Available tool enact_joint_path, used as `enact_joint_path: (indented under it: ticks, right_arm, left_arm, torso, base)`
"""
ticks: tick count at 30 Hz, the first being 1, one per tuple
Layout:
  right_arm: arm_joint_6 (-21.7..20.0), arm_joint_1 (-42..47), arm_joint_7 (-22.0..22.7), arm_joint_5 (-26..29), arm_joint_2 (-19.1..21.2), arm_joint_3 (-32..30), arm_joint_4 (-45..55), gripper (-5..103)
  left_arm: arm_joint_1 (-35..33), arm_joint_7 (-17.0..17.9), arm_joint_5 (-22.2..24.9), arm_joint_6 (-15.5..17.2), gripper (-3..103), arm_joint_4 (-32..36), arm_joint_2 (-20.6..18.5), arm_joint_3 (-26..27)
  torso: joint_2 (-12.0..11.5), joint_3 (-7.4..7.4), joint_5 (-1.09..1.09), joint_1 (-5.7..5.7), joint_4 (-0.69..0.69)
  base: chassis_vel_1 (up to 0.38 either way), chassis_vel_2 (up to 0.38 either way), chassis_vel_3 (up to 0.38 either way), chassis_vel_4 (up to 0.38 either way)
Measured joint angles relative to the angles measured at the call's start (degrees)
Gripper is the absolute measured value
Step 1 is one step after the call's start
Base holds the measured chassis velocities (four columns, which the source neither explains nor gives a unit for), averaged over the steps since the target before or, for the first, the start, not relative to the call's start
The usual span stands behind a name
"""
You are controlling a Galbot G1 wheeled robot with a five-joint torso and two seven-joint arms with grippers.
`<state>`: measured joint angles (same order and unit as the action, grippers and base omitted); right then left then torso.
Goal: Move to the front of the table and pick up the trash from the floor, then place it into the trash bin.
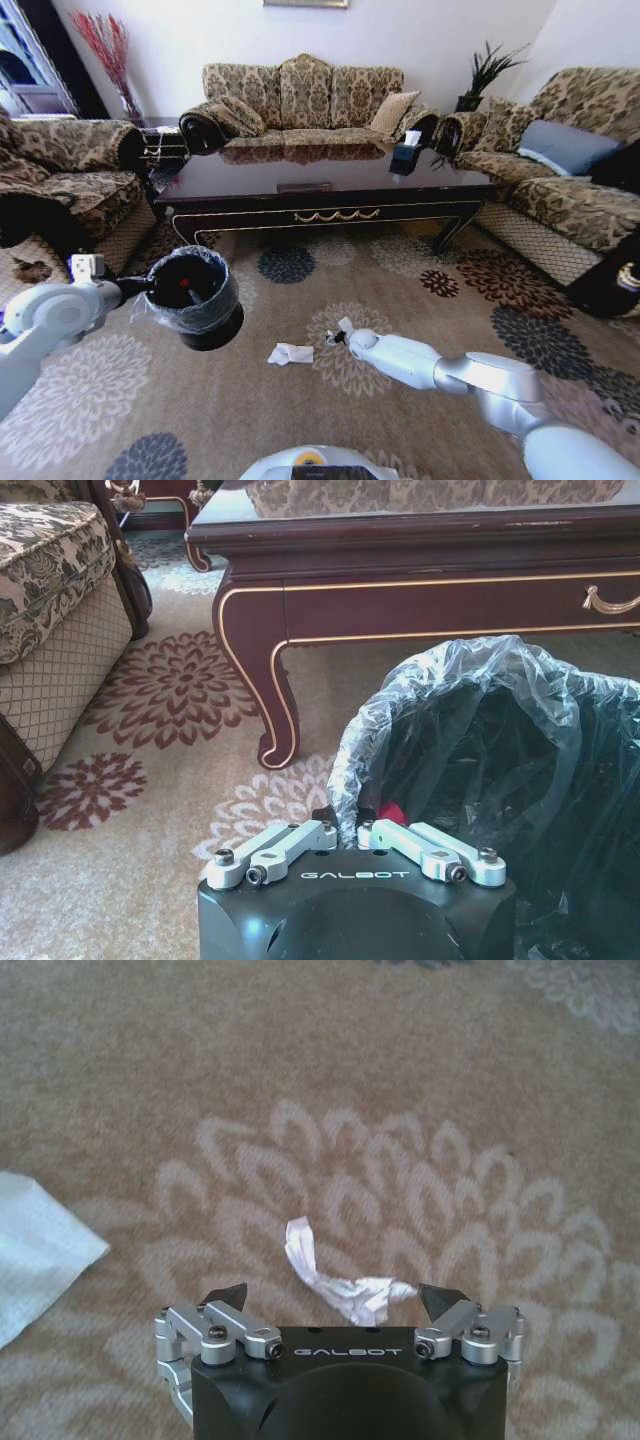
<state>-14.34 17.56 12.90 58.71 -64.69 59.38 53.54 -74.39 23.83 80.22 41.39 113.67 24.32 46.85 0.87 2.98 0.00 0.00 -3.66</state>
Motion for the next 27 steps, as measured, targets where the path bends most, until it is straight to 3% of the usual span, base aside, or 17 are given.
enact_joint_path:
  ticks: [6,11,13,15,19,21,25,27]
  right_arm:
    - [0.0,-0.2,-0.3,-0.3,0.0,0.0,-0.7,95]
    - [0.1,-0.7,-0.9,-0.6,-0.5,0.0,-2.0,89]
    - [0.2,-0.9,-1.3,-0.6,-0.7,0.0,-2.4,78]
    - [0.1,-1.0,-1.4,-0.6,-0.7,0.0,-2.6,78]
    - [-0.2,-1.0,-1.7,-0.7,-0.4,0.0,-2.8,56]
    - [-0.3,-1.0,-1.8,-0.8,-0.3,-0.1,-2.8,56]
    - [-0.5,-0.6,-2.3,-1.1,-0.2,-0.1,-2.9,35]
    - [-0.5,-0.5,-2.4,-1.2,-0.2,-0.1,-2.9,35]
  left_arm:
    - [-0.1,0.1,-0.1,0.0,3,0.0,0.0,0.0]
    - [-0.1,0.1,-0.4,0.0,3,0.0,0.0,-0.1]
    - [-0.1,0.1,-0.6,0.0,3,0.0,0.0,-0.2]
    - [-0.1,0.1,-0.6,0.0,3,0.0,0.0,-0.2]
    - [0.1,0.1,-0.6,0.0,3,0.0,-0.1,-0.2]
    - [0.1,0.1,-0.6,0.0,3,0.0,-0.1,-0.2]
    - [0.2,0.0,-0.7,0.0,3,0.0,-0.1,-0.5]
    - [0.2,0.0,-0.7,0.0,3,0.0,-0.1,-0.5]
  torso:
    - [0.0,0.00,0.00,0.00,0.02]
    - [0.0,0.00,0.00,0.00,0.02]
    - [0.0,0.00,0.00,0.00,0.02]
    - [0.0,0.00,0.00,0.00,0.02]
    - [0.0,0.00,0.00,0.00,0.02]
    - [0.0,0.00,0.00,0.00,0.02]
    - [0.0,0.00,0.00,0.00,0.02]
    - [0.0,0.00,0.00,0.00,0.02]
  base:
    - [0.000,0.000,0.000,0.000]
    - [0.000,0.000,0.000,0.000]
    - [0.000,0.000,0.000,0.000]
    - [0.000,0.000,0.000,0.000]
    - [0.000,0.000,0.000,0.000]
    - [0.000,0.000,0.000,0.000]
    - [0.000,0.000,0.000,0.000]
    - [0.000,0.000,0.000,0.000]
